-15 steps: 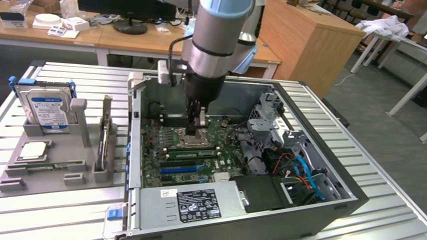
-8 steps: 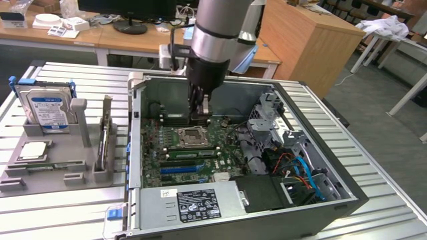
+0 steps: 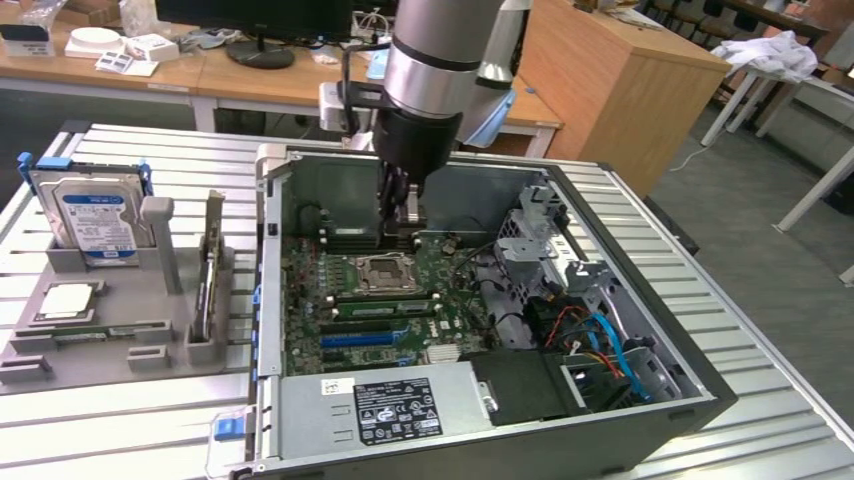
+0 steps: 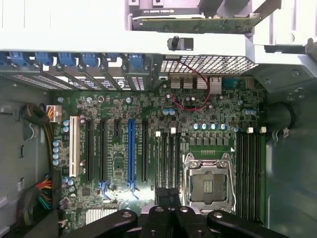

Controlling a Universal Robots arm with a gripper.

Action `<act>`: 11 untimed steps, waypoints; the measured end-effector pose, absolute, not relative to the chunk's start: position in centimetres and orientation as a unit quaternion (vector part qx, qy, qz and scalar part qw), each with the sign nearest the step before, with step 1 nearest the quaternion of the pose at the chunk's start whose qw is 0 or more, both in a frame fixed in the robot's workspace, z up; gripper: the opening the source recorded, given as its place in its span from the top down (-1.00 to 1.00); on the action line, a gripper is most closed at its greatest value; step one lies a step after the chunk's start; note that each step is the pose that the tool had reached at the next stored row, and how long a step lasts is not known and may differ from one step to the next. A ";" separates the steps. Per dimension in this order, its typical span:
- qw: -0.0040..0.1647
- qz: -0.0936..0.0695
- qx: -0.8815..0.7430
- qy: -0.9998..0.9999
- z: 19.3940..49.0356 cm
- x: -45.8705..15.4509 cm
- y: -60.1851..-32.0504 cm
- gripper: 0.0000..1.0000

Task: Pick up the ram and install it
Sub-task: 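Press down the ram until it locks into place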

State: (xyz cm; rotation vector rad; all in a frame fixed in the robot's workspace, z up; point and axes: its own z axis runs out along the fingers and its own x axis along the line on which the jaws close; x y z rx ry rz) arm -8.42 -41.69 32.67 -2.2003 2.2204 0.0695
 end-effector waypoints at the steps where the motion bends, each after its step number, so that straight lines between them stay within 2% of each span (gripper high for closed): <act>1: 0.007 0.022 -0.704 0.710 32.7 -8.3 -41.7 0.79; 11: 0.008 0.022 -0.704 0.710 32.7 -6.5 -41.8 0.79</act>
